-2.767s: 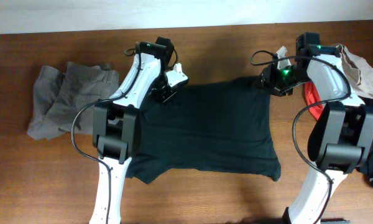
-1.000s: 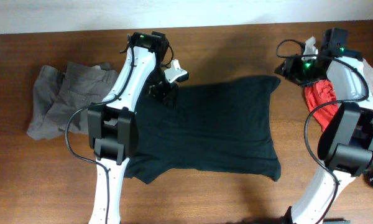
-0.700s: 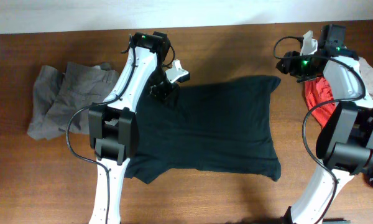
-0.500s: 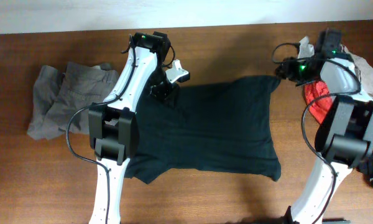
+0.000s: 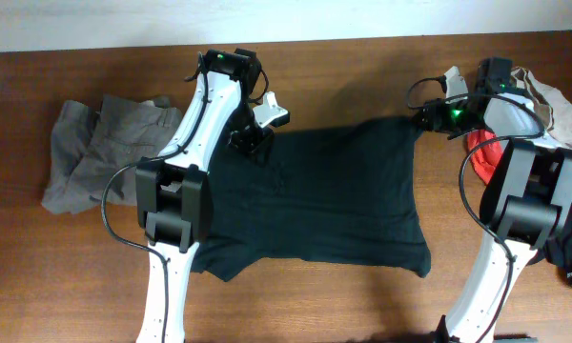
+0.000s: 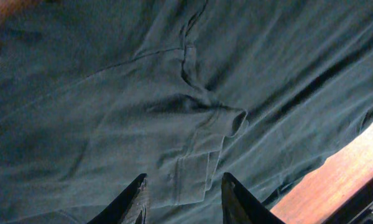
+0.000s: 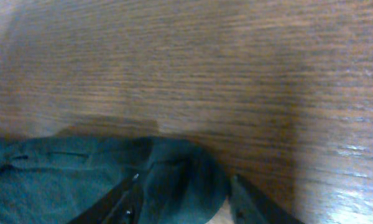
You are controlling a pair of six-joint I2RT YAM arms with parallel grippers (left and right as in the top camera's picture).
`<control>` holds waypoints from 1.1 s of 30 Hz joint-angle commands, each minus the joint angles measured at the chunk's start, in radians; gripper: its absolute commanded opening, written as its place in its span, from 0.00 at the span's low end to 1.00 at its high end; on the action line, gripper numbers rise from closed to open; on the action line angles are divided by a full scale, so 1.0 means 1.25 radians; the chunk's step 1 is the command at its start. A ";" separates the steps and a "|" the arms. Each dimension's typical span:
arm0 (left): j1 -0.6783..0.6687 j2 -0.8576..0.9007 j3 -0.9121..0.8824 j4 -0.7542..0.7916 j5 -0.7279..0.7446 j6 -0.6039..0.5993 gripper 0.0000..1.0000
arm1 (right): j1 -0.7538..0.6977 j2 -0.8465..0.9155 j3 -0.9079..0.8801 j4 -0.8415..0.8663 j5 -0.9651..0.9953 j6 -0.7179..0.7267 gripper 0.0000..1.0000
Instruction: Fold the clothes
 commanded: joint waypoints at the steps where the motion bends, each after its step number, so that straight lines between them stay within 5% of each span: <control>1: 0.000 -0.028 0.011 0.001 -0.011 -0.004 0.37 | -0.001 0.027 0.013 -0.001 -0.021 -0.030 0.43; 16: 0.005 -0.028 0.011 0.011 -0.014 -0.004 0.38 | -0.035 -0.036 0.086 -0.125 -0.004 -0.029 0.13; 19: 0.005 -0.028 0.011 0.011 -0.014 -0.004 0.38 | -0.033 -0.037 0.099 -0.164 -0.005 -0.029 0.20; 22: 0.007 -0.028 0.011 0.011 -0.014 -0.004 0.38 | -0.033 -0.039 0.134 -0.248 -0.089 -0.022 0.45; 30: 0.009 -0.028 0.011 0.013 -0.013 -0.004 0.38 | -0.009 -0.040 0.242 -0.397 -0.047 0.351 0.51; 33: 0.009 -0.029 0.011 0.013 -0.013 -0.004 0.38 | 0.030 -0.040 0.261 -0.394 -0.133 0.347 0.47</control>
